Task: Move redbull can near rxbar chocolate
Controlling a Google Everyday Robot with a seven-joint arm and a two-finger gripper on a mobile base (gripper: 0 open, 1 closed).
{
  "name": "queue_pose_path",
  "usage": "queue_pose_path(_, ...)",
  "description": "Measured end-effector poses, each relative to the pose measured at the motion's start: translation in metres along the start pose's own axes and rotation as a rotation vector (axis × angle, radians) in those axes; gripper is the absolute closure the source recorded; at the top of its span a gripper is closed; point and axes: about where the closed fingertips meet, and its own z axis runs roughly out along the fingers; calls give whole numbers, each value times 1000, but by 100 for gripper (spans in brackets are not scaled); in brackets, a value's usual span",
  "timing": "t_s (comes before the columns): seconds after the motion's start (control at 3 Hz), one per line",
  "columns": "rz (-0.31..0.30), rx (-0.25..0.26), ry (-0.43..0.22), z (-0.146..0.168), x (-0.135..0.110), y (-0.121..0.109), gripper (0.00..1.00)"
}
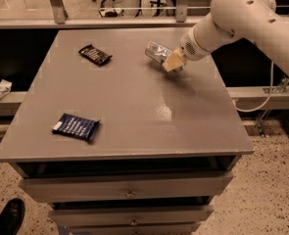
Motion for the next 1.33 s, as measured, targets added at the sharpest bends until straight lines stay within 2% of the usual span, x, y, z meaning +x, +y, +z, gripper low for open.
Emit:
queue_pose_path(0.33, -7, -3, 1, 2, 0, 1, 100)
queue_pose_path(0.67, -7, -3, 1, 2, 0, 1, 100)
queue_pose_path(1.0, -16, 7, -31, 7, -15, 0, 100)
queue_pose_path(1.33, -80, -12, -66, 29, -53, 5, 100)
